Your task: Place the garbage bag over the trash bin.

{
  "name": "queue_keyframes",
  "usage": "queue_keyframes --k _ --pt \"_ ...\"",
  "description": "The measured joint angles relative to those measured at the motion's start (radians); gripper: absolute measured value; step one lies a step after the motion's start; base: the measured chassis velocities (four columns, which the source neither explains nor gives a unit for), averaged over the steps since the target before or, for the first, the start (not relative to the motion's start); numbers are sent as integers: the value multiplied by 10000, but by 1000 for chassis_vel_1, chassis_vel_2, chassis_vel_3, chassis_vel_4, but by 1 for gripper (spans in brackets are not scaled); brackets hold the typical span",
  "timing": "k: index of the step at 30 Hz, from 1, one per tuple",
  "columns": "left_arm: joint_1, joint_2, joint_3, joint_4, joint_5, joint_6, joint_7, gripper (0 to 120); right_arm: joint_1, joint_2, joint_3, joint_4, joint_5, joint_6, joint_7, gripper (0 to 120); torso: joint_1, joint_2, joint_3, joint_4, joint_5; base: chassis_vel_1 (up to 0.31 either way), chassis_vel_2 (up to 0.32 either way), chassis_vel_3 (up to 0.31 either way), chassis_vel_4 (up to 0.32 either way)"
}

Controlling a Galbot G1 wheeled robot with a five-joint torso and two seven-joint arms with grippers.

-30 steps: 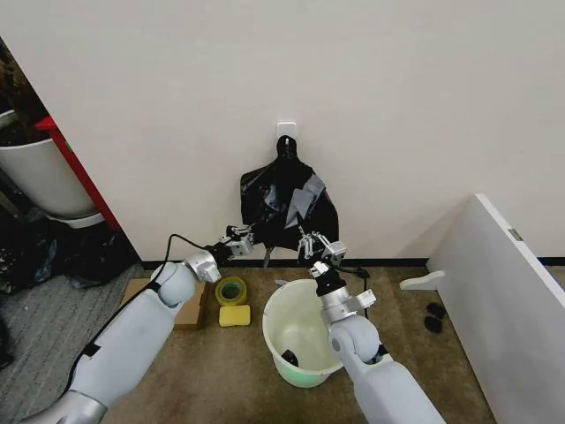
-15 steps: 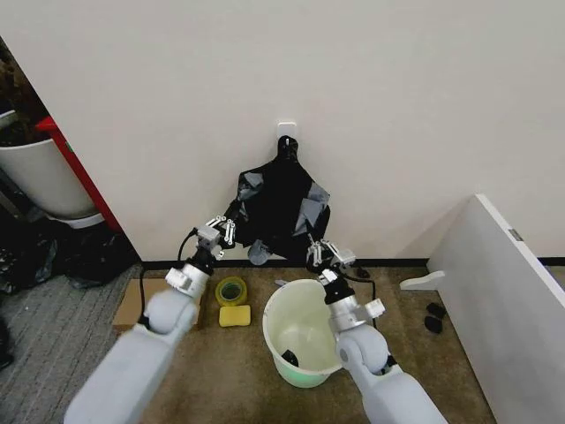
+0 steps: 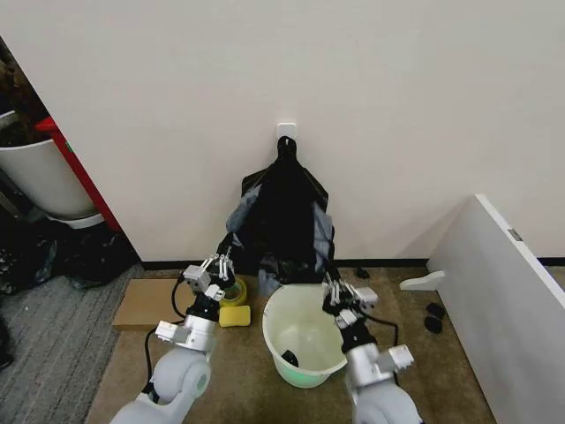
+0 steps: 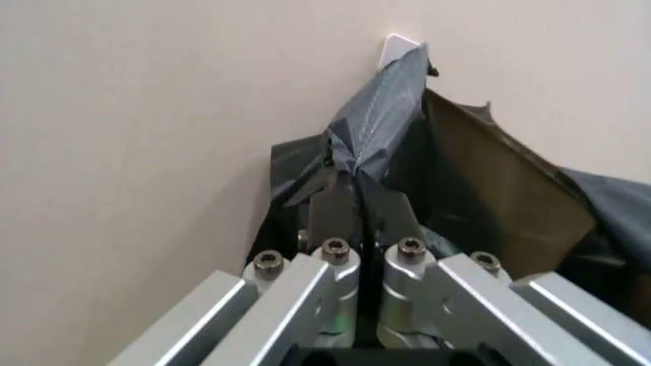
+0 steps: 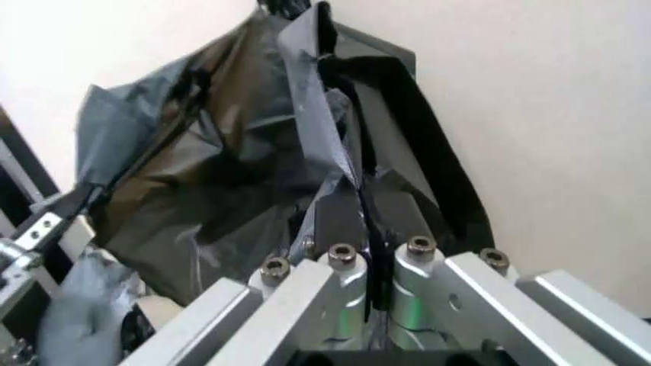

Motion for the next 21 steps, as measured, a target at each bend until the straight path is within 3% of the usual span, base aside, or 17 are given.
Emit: queue_keyframes --k 8,15,21 --pt "-66 308 68 -1163 -601 91 383 0 -335 -49 386 1172 62 1218 -1439 0 0 -1 1 0 1 0 0 0 0" --pt "79 483 198 -2022 -1330 591 606 0 -782 -209 506 1963 457 1152 -1267 0 1 -1 1 0 0 0 0 0 0" --pt "188 441 230 -2083 -1388 666 648 0 -967 -236 543 2103 348 918 -745 0 1 -2 1 0 0 0 0 0 0"
